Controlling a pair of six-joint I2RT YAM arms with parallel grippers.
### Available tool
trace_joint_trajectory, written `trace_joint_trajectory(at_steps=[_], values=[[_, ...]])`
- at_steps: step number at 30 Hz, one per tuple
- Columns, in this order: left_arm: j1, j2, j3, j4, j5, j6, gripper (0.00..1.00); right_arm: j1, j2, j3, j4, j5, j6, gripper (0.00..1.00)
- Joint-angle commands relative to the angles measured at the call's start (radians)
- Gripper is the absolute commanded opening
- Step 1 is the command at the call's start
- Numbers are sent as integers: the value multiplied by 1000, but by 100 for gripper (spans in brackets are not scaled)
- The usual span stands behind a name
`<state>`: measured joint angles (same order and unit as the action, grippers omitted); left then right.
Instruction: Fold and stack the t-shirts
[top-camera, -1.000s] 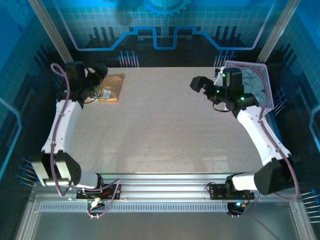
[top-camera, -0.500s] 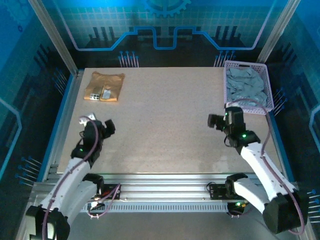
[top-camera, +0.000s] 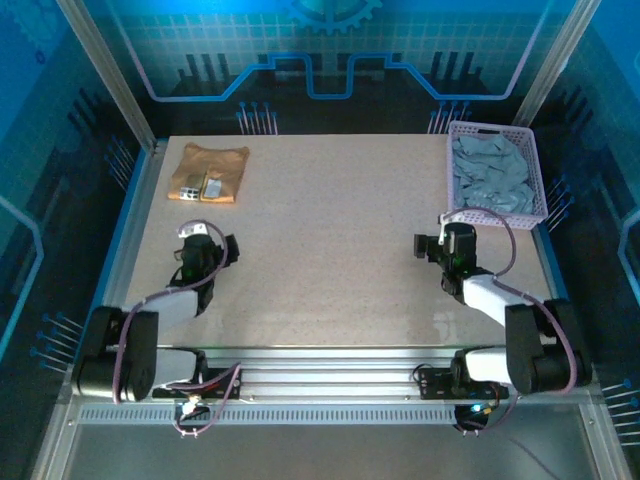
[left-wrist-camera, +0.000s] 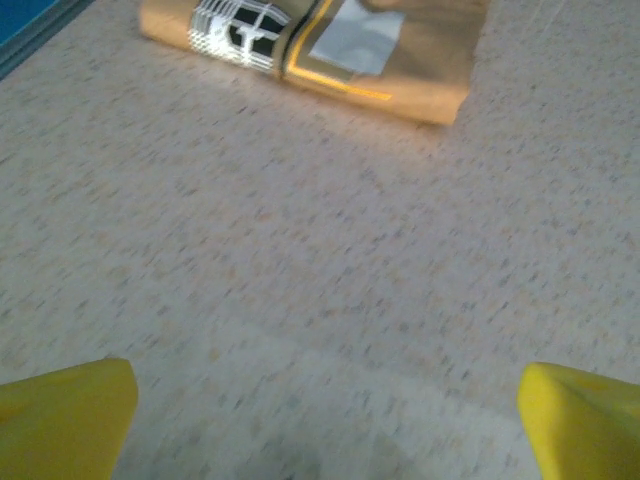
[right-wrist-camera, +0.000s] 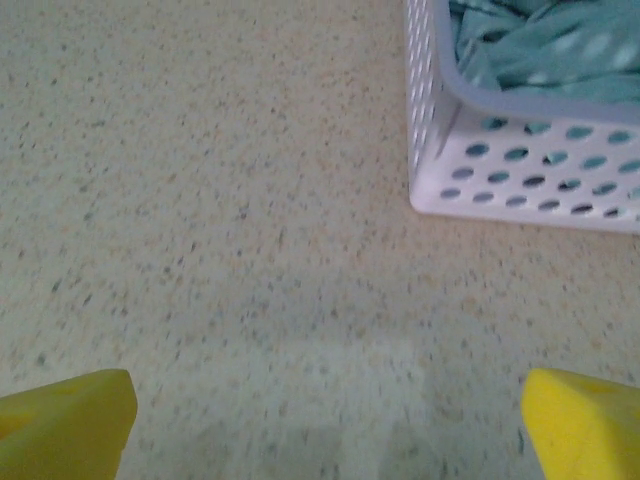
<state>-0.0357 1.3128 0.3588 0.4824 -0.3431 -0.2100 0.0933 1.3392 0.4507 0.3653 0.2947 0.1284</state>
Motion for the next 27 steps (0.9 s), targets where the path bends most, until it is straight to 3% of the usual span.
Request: trace_joint_trajectory(at_steps=[1,8,11,13,21,24,27], values=[[17,38,84,53,65,6,99,-25,74,59,184,-42,-62,100],[17,-82,-107,304,83,43,99,-33,129,-12,349,-98,-74,100],[16,-98,-120,306,65,25,99,-31,159,-54,452,-107,-84,100],[16,-116,-96,248,64,17,99,-30,159,-51,444,-108,-83,100],[24,-40,-91,342,112,109,99,-28,160,-47,435,-102,-84,100],[-35,-31,-119,425,120,196,99,0,164,-41,432,-53,-100,100],[-79,-66,-134,398,87,195,99,0,164,-41,431,-54,-99,100]])
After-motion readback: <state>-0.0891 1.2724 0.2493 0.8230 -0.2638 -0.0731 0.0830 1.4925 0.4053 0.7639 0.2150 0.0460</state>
